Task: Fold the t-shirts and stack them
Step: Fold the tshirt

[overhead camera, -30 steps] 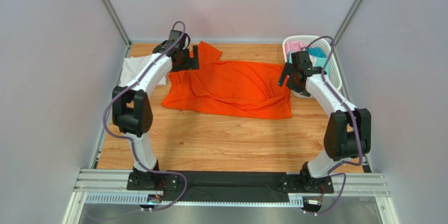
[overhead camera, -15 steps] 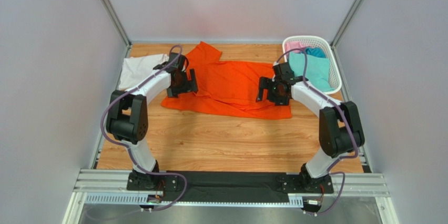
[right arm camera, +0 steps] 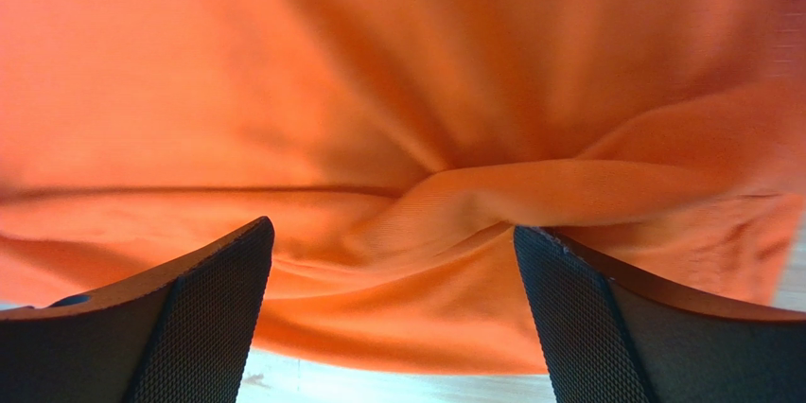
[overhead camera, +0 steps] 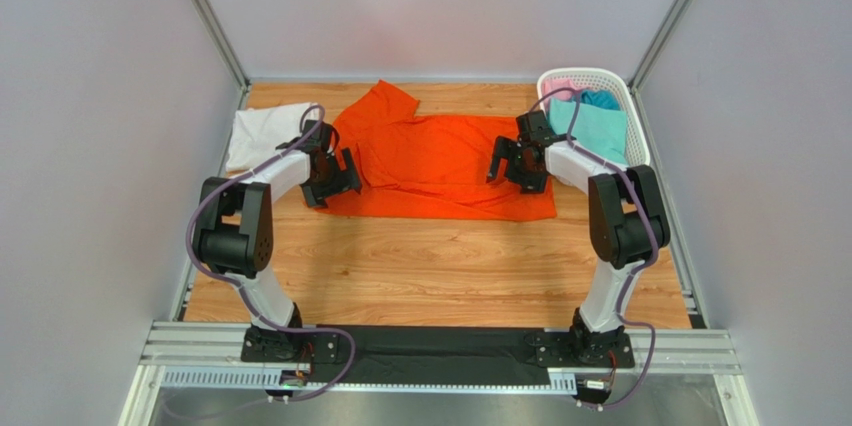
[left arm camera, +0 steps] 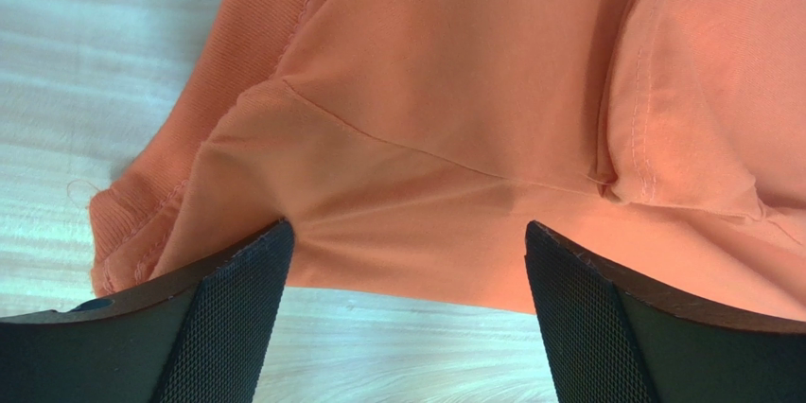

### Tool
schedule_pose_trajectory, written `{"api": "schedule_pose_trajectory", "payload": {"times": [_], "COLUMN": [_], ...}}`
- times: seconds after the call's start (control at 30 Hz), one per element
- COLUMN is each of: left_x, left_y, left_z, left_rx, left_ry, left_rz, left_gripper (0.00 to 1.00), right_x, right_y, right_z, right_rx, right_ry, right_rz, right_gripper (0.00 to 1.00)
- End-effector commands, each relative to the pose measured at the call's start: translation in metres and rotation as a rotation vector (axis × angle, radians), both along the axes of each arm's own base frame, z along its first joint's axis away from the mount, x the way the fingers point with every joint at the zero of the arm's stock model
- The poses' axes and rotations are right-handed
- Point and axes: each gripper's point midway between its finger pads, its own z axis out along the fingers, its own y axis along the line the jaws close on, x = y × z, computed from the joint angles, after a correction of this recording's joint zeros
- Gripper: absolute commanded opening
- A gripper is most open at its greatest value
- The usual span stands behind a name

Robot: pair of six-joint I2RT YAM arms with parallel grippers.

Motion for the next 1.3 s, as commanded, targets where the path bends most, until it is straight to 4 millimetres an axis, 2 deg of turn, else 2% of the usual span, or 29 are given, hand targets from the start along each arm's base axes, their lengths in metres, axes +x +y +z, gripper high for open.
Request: {"api": "schedule_pose_trajectory", "payload": {"times": [0.0, 0.03, 0.13, 0.2, 0.23, 0.27, 0.3, 0.37, 0.4, 0.47, 0.5, 0.53, 0.6, 0.73, 0.77, 0.83, 0.87, 0.97, 1.03, 1.13, 1.23, 1.27], "left_x": [-0.026, -0.03, -0.049, -0.067, -0.074, -0.08, -0.095, -0.113, -0.127, -0.159, -0.164, -0.177, -0.199, -0.207, -0.199, -0.196, -0.189, -0.185, -0.178, -0.169, -0.16, -0.159], "left_y": [0.01, 0.011, 0.011, 0.009, 0.009, 0.009, 0.011, 0.013, 0.014, 0.019, 0.02, 0.022, 0.026, 0.023, 0.023, 0.022, 0.023, 0.019, 0.007, -0.019, -0.041, -0.046], "left_z": [-0.008, -0.009, -0.011, -0.014, -0.015, -0.015, -0.017, -0.018, -0.018, -0.028, -0.022, -0.023, -0.021, 0.008, 0.023, 0.038, 0.052, 0.071, 0.076, 0.074, 0.065, 0.055], "left_rx": [-0.009, -0.008, -0.02, -0.044, -0.047, -0.054, -0.056, -0.056, -0.065, -0.055, -0.063, -0.063, -0.057, -0.102, -0.122, -0.131, -0.136, -0.15, -0.182, -0.189, -0.186, -0.18], "left_ry": [0.051, 0.053, 0.072, 0.087, 0.092, 0.095, 0.101, 0.114, 0.113, 0.165, 0.137, 0.161, 0.176, 0.103, 0.031, -0.015, -0.058, -0.098, -0.116, -0.096, -0.053, -0.018], "left_rz": [0.039, 0.043, 0.057, 0.072, 0.082, 0.089, 0.106, 0.134, 0.161, 0.2, 0.228, 0.261, 0.303, 0.328, 0.33, 0.319, 0.321, 0.297, 0.255, 0.168, 0.103, 0.095], "left_gripper": [1.0, 1.0, 1.0, 1.0, 1.0, 1.0, 1.0, 1.0, 1.0, 1.0, 1.0, 1.0, 1.0, 1.0, 1.0, 1.0, 1.0, 1.0, 1.0, 1.0, 0.98, 0.94], "right_x": [0.007, -0.004, -0.019, -0.04, -0.043, -0.061, -0.069, -0.084, -0.103, -0.116, -0.134, -0.14, -0.159, -0.165, -0.163, -0.159, -0.157, -0.153, -0.153, -0.154, -0.156, -0.157], "right_y": [-0.025, -0.028, -0.03, -0.029, -0.027, -0.029, -0.03, -0.032, -0.034, -0.032, -0.032, -0.031, -0.028, -0.024, -0.024, -0.025, -0.024, -0.022, -0.022, -0.023, -0.025, -0.026], "right_z": [0.0, -0.007, -0.005, -0.013, -0.005, -0.015, -0.015, -0.008, -0.017, -0.006, -0.014, -0.005, -0.006, 0.021, 0.032, 0.049, 0.056, 0.076, 0.081, 0.08, 0.075, 0.073], "right_rx": [-0.045, -0.053, -0.046, -0.028, -0.011, -0.015, -0.013, -0.009, -0.011, 0.013, 0.01, 0.023, 0.033, 0.06, 0.067, 0.069, 0.072, 0.09, 0.094, 0.093, 0.082, 0.079], "right_ry": [-0.011, 0.014, 0.014, 0.046, 0.021, 0.054, 0.055, 0.039, 0.069, 0.038, 0.066, 0.042, 0.063, -0.016, -0.056, -0.094, -0.113, -0.161, -0.178, -0.181, -0.17, -0.163], "right_rz": [-0.126, -0.128, -0.121, -0.102, -0.101, -0.095, -0.093, -0.087, -0.087, -0.077, -0.066, -0.064, -0.039, -0.022, -0.015, -0.013, -0.003, 0.005, 0.005, -0.002, -0.007, -0.004], "right_gripper": [1.0, 1.0, 1.0, 1.0, 1.0, 1.0, 1.0, 1.0, 1.0, 1.0, 1.0, 1.0, 1.0, 1.0, 1.0, 1.0, 1.0, 1.0, 1.0, 1.0, 1.0, 1.0]}}
